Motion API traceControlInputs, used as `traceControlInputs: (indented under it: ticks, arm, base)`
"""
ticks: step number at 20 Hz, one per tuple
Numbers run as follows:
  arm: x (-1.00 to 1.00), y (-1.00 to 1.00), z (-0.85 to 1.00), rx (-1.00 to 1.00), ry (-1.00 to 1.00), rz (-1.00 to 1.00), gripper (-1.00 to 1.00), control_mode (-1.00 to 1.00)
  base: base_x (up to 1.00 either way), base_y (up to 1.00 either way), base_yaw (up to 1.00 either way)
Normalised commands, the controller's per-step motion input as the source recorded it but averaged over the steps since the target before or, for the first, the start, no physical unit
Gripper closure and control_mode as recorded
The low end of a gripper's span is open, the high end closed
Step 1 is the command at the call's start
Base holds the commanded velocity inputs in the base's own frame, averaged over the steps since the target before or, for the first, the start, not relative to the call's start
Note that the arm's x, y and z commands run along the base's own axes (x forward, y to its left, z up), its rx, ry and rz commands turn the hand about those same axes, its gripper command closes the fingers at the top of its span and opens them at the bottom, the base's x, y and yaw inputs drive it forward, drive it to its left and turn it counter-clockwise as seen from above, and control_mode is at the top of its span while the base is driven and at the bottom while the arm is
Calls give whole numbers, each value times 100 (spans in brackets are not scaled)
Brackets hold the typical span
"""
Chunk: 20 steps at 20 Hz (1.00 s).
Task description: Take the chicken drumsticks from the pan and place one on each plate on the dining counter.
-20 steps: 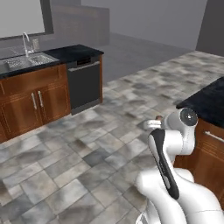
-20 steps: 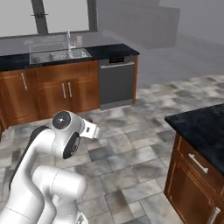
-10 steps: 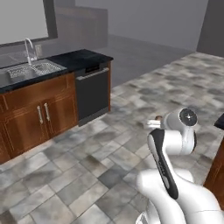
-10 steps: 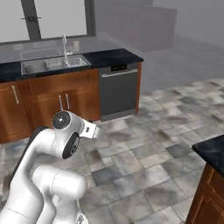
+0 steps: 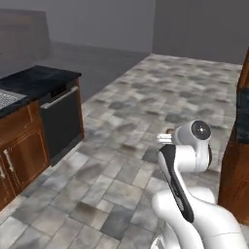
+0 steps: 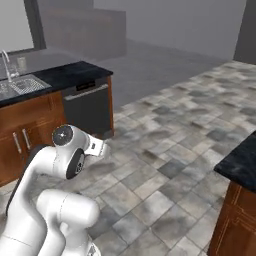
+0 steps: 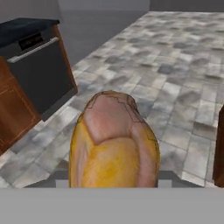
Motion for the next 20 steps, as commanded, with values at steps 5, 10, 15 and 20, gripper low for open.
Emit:
traceControlInputs:
  ticks: [5, 10, 15, 20]
  arm:
    - [0, 0, 0, 0, 0, 0, 100, 100]
    - [0, 0, 0, 0, 0, 0, 100, 100]
    - [0, 0, 0, 0, 0, 0, 100, 100]
    - [0, 0, 0, 0, 0, 0, 100, 100]
  base:
    - [65, 42, -74]
    - [80, 50, -59]
    - [91, 54, -46]
    - [94, 55, -41]
